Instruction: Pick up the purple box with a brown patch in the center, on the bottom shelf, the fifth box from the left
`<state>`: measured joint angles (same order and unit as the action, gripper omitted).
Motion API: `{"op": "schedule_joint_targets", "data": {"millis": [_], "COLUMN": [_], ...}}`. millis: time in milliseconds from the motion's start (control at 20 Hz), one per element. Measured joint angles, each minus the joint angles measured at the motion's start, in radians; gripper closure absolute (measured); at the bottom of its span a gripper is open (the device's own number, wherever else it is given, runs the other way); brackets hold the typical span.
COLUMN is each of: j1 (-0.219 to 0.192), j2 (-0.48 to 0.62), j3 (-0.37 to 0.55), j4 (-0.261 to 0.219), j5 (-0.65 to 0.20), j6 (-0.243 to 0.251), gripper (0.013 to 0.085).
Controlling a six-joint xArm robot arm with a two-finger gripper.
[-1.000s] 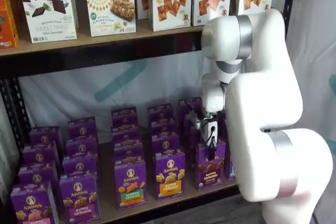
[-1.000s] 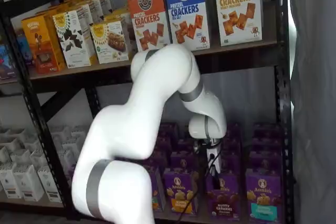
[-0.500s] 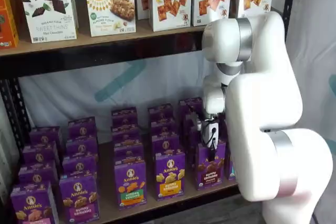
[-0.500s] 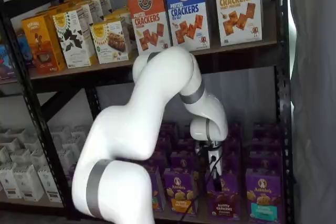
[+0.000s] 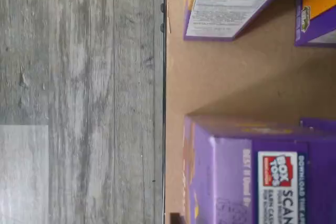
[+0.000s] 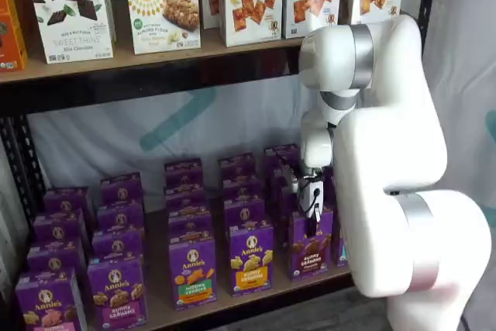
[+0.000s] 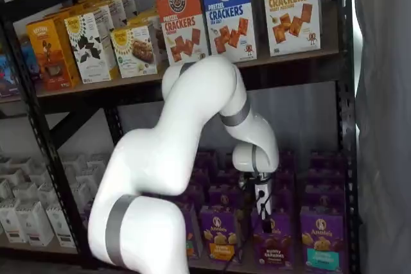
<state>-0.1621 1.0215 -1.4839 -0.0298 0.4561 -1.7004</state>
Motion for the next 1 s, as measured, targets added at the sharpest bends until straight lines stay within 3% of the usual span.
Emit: {"op": "schedule_joint_targets", "data": {"millis": [350, 650, 750, 1000], "j1": [0.000, 0.000, 0.000, 0.000], "j2": [-0.009, -0.019, -0.022, -0.033], "j3": [0.018, 0.035, 0.041, 0.066], "j4": [-0.008, -0.009, -0.007, -0.019], "j5": [-0.016, -0.018, -0.020, -0.047], "j6": [0.007, 0.008, 0.006, 0.018], "gripper": [0.0490, 0.0610, 0.0690, 0.0690]}}
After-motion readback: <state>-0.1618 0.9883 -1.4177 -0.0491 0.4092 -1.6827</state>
